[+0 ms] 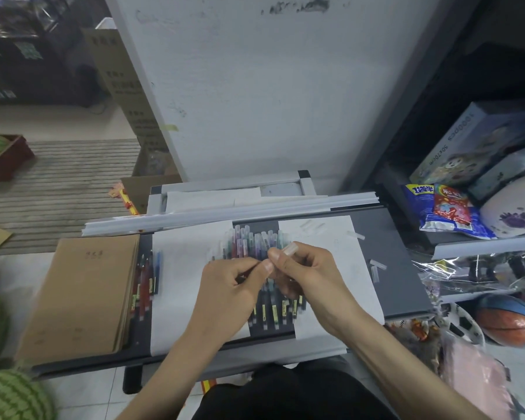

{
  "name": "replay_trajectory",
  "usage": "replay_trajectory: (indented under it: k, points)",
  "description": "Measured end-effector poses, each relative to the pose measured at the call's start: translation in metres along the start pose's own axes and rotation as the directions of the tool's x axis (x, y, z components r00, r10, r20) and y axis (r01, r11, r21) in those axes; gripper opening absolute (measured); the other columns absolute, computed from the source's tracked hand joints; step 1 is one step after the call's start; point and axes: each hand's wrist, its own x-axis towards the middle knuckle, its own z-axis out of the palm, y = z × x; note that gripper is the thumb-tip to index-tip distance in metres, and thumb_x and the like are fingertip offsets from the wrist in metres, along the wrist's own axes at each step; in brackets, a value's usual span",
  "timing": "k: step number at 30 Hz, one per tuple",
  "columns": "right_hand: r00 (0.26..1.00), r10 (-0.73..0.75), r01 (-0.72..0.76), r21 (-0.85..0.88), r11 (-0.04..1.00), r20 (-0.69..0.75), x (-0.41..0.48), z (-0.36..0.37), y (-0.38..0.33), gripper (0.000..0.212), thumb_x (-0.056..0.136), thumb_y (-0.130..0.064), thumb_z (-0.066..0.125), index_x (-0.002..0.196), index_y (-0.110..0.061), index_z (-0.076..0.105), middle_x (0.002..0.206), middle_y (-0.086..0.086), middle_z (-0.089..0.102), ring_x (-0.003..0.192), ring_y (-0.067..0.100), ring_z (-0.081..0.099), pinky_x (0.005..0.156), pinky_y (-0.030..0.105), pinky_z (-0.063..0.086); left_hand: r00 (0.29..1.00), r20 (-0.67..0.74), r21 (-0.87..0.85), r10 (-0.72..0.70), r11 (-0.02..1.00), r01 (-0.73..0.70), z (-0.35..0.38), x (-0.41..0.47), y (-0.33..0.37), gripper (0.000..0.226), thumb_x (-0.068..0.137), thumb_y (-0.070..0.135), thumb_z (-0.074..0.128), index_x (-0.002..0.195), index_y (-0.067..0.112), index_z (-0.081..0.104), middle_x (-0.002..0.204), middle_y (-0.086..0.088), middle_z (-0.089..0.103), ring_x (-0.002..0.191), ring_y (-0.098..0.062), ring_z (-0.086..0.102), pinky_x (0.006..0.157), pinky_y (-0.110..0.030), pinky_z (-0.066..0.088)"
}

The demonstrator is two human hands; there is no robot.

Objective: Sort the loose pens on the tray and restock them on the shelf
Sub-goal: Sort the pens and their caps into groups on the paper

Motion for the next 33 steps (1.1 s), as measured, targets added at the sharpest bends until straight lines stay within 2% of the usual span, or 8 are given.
replay_trajectory:
  k: [5, 9, 15, 18, 22, 24, 28, 33]
  points:
    - [0.999, 0.055, -0.055, 0.071, 0.996, 0.004, -0.001, 0.003, 0.022, 0.023, 0.100, -0.026, 0.067, 0.088, -0.008, 0.073, 0.073, 0.015, 0.058, 0.068, 0.025, 0.052, 0.062, 0.031, 0.044, 0.990, -0.083, -0.048, -0.113, 0.993, 0.110, 0.013, 0.006, -0.006, 0.054, 0.100, 0.033, 0.067, 0.047, 0.024, 0.060, 0.046, 0.000, 0.050, 0.047, -0.011, 0.041, 0.054, -0.020, 0.033]
    - [0.994, 0.097, -0.096, 0.034, 0.995, -0.054, 0.005, -0.002, 0.034, 0.019, 0.103, -0.018, 0.062, 0.097, -0.004, 0.075, 0.086, 0.018, 0.072, 0.077, 0.021, 0.066, 0.067, 0.029, 0.051, 0.982, -0.019, -0.018, -0.188, 0.982, 0.188, 0.017, 0.009, -0.023, 0.044, 0.101, 0.023, 0.061, 0.057, 0.029, 0.066, 0.055, -0.003, 0.058, 0.052, -0.014, 0.048, 0.058, -0.036, 0.040]
    - [0.976, 0.169, -0.185, -0.121, 0.975, -0.135, 0.038, -0.053, 0.040, 0.019, 0.101, -0.017, 0.065, 0.096, 0.001, 0.071, 0.089, 0.016, 0.078, 0.077, 0.029, 0.074, 0.065, 0.032, 0.057, 0.971, 0.033, 0.295, -0.237, 0.930, 0.217, -0.001, 0.005, -0.065, 0.031, 0.102, 0.027, 0.058, 0.074, 0.018, 0.070, 0.064, 0.003, 0.065, 0.056, -0.009, 0.056, 0.062, -0.025, 0.049]
    - [0.960, 0.157, -0.246, -0.421, 0.873, -0.233, 0.058, -0.090, 0.050, 0.018, 0.100, -0.023, 0.068, 0.093, -0.007, 0.074, 0.082, 0.006, 0.079, 0.068, 0.023, 0.074, 0.064, 0.034, 0.056, 0.946, -0.044, 0.445, -0.321, 0.841, 0.306, -0.021, 0.009, -0.107, 0.028, 0.099, 0.024, 0.059, 0.076, 0.016, 0.071, 0.068, 0.003, 0.069, 0.063, -0.014, 0.063, 0.067, -0.034, 0.054]
    - [0.927, 0.093, -0.328, -0.669, 0.667, -0.362, 0.082, -0.128, 0.069, 0.019, 0.096, -0.034, 0.072, 0.093, -0.016, 0.074, 0.071, -0.003, 0.077, 0.058, 0.012, 0.073, 0.066, 0.031, 0.061, 0.875, -0.326, 0.505, -0.357, 0.717, 0.481, -0.058, 0.016, -0.155, 0.013, 0.092, 0.021, 0.063, 0.093, 0.020, 0.076, 0.090, -0.004, 0.077, 0.087, -0.029, 0.069, 0.077, -0.031, 0.049]
    - [0.917, 0.095, -0.365, -0.717, 0.593, -0.388, 0.093, -0.137, 0.080, 0.023, 0.095, -0.040, 0.072, 0.091, -0.017, 0.074, 0.067, -0.003, 0.076, 0.055, 0.008, 0.071, 0.068, 0.030, 0.061, 0.848, -0.400, 0.509, -0.347, 0.686, 0.521, -0.074, 0.022, -0.171, 0.012, 0.090, 0.017, 0.062, 0.096, 0.015, 0.073, 0.094, -0.007, 0.075, 0.092, -0.035, 0.068, 0.080, -0.034, 0.047]
    - [0.898, 0.144, -0.425, -0.736, 0.528, -0.415, 0.109, -0.145, 0.099, 0.033, 0.094, -0.041, 0.072, 0.081, -0.010, 0.077, 0.060, 0.003, 0.073, 0.061, 0.013, 0.073, 0.075, 0.033, 0.061, 0.856, -0.420, 0.607, -0.302, 0.608, 0.512, -0.095, 0.036, -0.195, 0.007, 0.091, 0.013, 0.060, 0.087, 0.007, 0.060, 0.084, -0.012, 0.061, 0.075, -0.036, 0.057, 0.066, -0.039, 0.044]
    - [0.894, 0.158, -0.444, -0.780, 0.440, -0.420, 0.119, -0.136, 0.110, 0.042, 0.093, -0.040, 0.071, 0.065, -0.010, 0.075, 0.055, 0.000, 0.070, 0.066, 0.015, 0.071, 0.066, 0.028, 0.057, 0.837, -0.406, 0.669, -0.366, 0.505, 0.546, -0.102, 0.047, -0.205, 0.021, 0.098, 0.023, 0.060, 0.092, 0.003, 0.065, 0.078, -0.009, 0.056, 0.070, -0.031, 0.050, 0.064, -0.038, 0.044]
